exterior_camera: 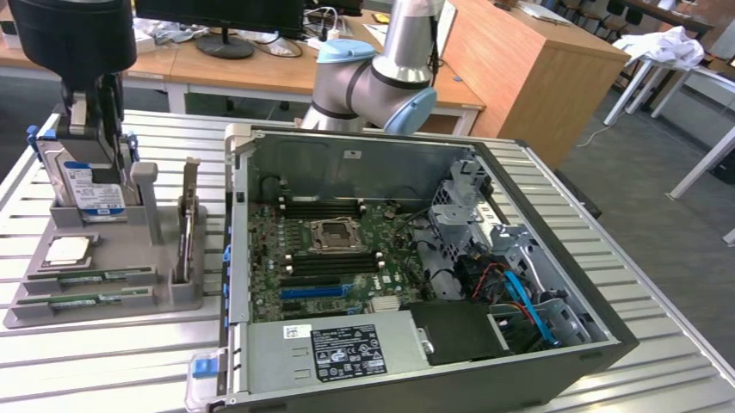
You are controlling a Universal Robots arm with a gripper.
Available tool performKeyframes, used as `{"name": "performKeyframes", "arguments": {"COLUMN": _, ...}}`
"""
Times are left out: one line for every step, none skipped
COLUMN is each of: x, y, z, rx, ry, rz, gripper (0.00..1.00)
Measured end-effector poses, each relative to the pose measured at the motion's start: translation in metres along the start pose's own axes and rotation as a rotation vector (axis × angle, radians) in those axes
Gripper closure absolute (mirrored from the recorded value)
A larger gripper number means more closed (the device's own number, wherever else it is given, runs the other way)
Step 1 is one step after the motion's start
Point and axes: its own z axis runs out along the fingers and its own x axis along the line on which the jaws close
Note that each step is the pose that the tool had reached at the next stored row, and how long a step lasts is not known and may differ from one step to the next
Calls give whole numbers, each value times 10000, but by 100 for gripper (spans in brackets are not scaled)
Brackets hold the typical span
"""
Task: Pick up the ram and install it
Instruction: 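Pick up the ram and move it above insertion slot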
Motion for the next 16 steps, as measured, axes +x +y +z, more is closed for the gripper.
{"name": "performKeyframes", "arguments": {"x": 0, "y": 0, "z": 2, "rx": 0, "ry": 0, "rz": 0, "gripper": 70}}
{"name": "performKeyframes", "arguments": {"x": 0, "y": 0, "z": 4, "rx": 0, "ry": 0, "rz": 0, "gripper": 70}}
{"name": "performKeyframes", "arguments": {"x": 0, "y": 0, "z": 5, "rx": 0, "ry": 0, "rz": -1, "gripper": 70}}
{"name": "performKeyframes", "arguments": {"x": 2, "y": -3, "z": 81, "rx": 0, "ry": 0, "rz": -1, "gripper": 70}}
{"name": "performKeyframes", "arguments": {"x": 3, "y": -7, "z": 160, "rx": -1, "ry": 1, "rz": 0, "gripper": 70}}
{"name": "performKeyframes", "arguments": {"x": 3, "y": -7, "z": 162, "rx": 0, "ry": 1, "rz": -1, "gripper": 70}}
{"name": "performKeyframes", "arguments": {"x": 3, "y": -7, "z": 164, "rx": 0, "ry": 1, "rz": -1, "gripper": 70}}
{"name": "performKeyframes", "arguments": {"x": 3, "y": -7, "z": 166, "rx": 0, "ry": 0, "rz": 0, "gripper": 70}}
{"name": "performKeyframes", "arguments": {"x": 3, "y": -7, "z": 168, "rx": 0, "ry": 0, "rz": 0, "gripper": 70}}
{"name": "performKeyframes", "arguments": {"x": 3, "y": -7, "z": 169, "rx": 0, "ry": 0, "rz": 0, "gripper": 70}}
{"name": "performKeyframes", "arguments": {"x": 4, "y": -7, "z": 171, "rx": 0, "ry": 0, "rz": -1, "gripper": 70}}
{"name": "performKeyframes", "arguments": {"x": 4, "y": -7, "z": 173, "rx": 0, "ry": 0, "rz": -1, "gripper": 70}}
{"name": "performKeyframes", "arguments": {"x": 4, "y": -7, "z": 175, "rx": 0, "ry": 0, "rz": -1, "gripper": 70}}
{"name": "performKeyframes", "arguments": {"x": 4, "y": -7, "z": 177, "rx": 0, "ry": 1, "rz": 0, "gripper": 70}}
{"name": "performKeyframes", "arguments": {"x": 4, "y": -7, "z": 179, "rx": -1, "ry": 0, "rz": -1, "gripper": 70}}
{"name": "performKeyframes", "arguments": {"x": 4, "y": -8, "z": 181, "rx": 0, "ry": 0, "rz": 0, "gripper": 70}}
